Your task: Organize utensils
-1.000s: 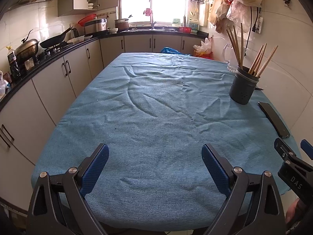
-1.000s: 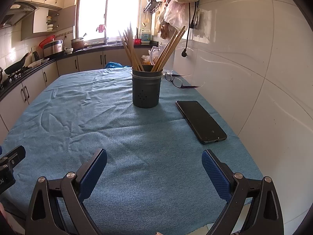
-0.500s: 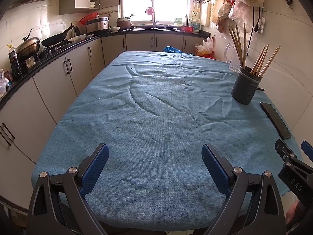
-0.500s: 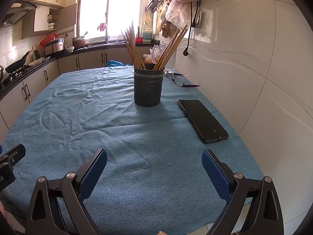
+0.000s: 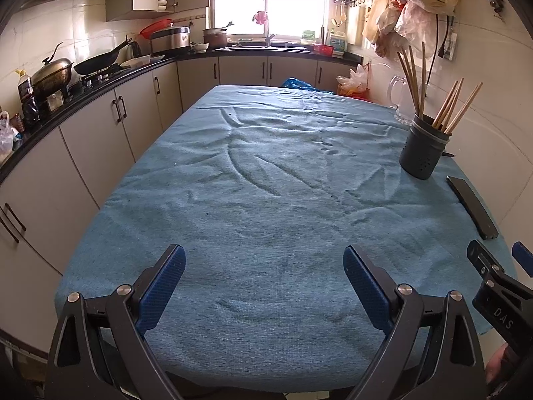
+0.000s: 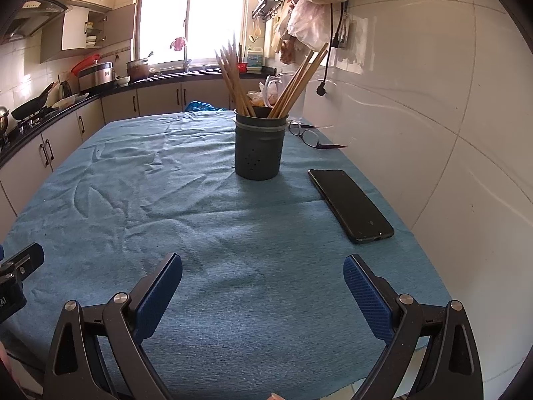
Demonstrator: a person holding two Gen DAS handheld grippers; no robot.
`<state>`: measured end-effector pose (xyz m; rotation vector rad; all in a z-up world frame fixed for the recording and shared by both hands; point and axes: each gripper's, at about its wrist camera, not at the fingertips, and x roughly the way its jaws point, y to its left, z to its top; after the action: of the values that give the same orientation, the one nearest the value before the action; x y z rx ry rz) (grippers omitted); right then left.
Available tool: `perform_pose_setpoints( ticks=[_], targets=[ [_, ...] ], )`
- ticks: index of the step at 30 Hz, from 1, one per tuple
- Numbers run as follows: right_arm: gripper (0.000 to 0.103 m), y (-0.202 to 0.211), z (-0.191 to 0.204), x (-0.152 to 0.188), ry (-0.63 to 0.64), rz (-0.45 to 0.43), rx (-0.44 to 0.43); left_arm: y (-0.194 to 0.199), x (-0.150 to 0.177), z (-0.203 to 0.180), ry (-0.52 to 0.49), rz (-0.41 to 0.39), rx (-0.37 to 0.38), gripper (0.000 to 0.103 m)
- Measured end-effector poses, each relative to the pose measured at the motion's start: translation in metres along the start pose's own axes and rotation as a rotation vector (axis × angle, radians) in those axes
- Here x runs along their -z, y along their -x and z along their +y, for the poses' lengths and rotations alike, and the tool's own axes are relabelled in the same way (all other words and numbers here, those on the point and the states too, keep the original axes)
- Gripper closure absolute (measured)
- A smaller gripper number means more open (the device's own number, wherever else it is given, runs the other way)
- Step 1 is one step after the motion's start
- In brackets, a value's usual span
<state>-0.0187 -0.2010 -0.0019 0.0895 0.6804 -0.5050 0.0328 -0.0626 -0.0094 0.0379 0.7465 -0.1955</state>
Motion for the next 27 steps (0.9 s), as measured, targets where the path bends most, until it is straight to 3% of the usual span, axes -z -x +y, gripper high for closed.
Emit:
perform_pose_setpoints(
  ticks=[14,27],
  targets=[
    [0.004,-0.007,0.031,-0.005,0.040,0.010,-0.037,-0.004,-0.003,0.027,0.055,0.003,-0.034,0.008],
    [0.004,-0.025,0.071,-0.021,0.109,0.028,-0.079,-0.020,-0.013,0.093,0.183,0.034,-0.127,0.008]
  ],
)
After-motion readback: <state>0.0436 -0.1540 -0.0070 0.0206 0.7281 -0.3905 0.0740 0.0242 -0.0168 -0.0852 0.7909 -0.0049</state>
